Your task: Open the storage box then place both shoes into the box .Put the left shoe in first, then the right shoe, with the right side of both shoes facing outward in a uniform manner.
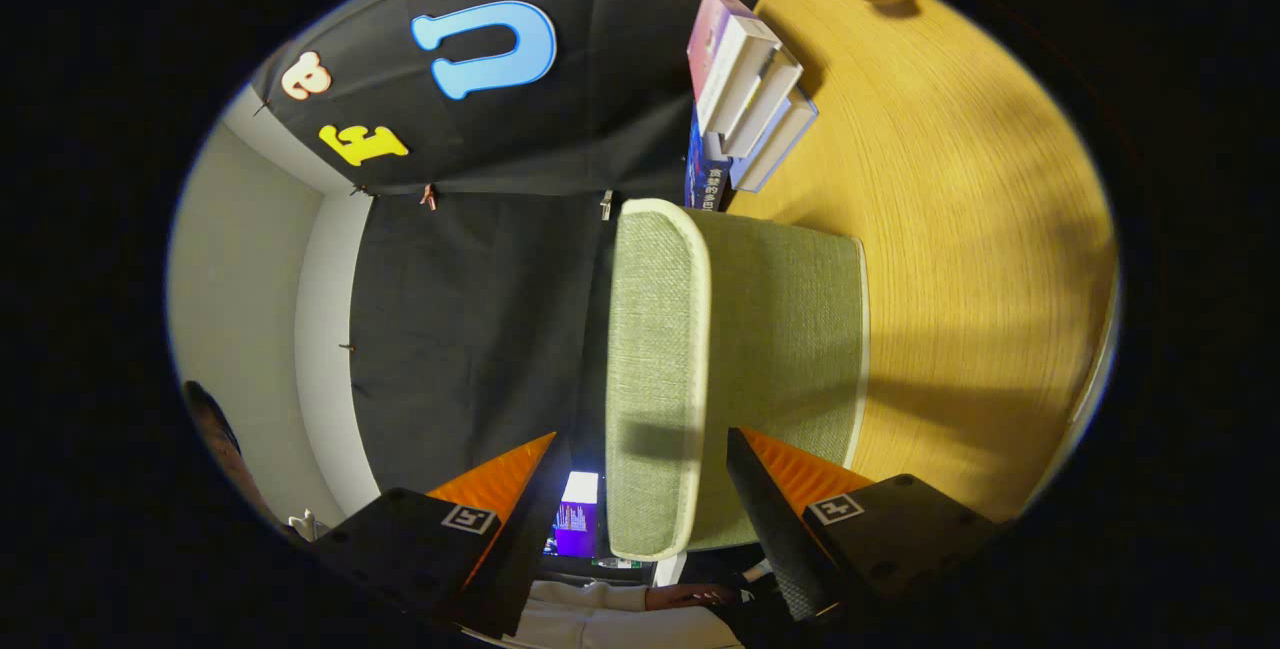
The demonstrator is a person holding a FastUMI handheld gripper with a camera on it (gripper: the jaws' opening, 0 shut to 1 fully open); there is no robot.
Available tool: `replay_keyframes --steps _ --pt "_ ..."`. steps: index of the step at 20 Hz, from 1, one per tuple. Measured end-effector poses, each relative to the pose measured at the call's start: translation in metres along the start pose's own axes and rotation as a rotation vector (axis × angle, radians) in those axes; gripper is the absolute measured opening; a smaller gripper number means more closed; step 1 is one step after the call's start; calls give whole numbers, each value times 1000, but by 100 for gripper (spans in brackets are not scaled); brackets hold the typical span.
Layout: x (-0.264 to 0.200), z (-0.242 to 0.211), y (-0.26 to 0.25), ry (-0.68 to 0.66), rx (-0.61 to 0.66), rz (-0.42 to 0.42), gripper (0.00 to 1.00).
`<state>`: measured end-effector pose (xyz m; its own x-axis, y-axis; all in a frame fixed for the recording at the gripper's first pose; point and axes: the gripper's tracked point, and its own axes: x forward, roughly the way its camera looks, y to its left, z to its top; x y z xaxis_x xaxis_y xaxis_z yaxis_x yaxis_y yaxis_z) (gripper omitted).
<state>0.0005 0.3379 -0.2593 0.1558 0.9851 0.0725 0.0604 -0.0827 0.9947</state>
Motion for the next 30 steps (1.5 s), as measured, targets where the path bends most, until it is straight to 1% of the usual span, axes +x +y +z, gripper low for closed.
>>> replay_keyframes --steps 5,6,8,9,10,11,13,17,20,21,25,28,29,30 --pt "12 4 5 -24 93 72 95" --pt "13 6 3 -25 100 61 90" --pt "13 4 -2 -8 120 45 53" --pt "4 6 1 0 117 58 39" --pt "4 5 10 -5 96 75 28" --pt "-1 6 18 -16 59 73 9" --pt "-2 6 35 -25 8 59 5" --pt "3 5 79 -59 -97 9 5" --pt "21 0 121 -53 -168 -21 5" --pt "32 4 134 -50 -195 -32 5" --pt "77 -5 182 -33 -296 -67 6" --pt "118 -15 207 -13 -306 -60 6" --pt "124 -16 211 -4 -325 -60 10" --pt "136 -19 215 6 -337 -53 10"
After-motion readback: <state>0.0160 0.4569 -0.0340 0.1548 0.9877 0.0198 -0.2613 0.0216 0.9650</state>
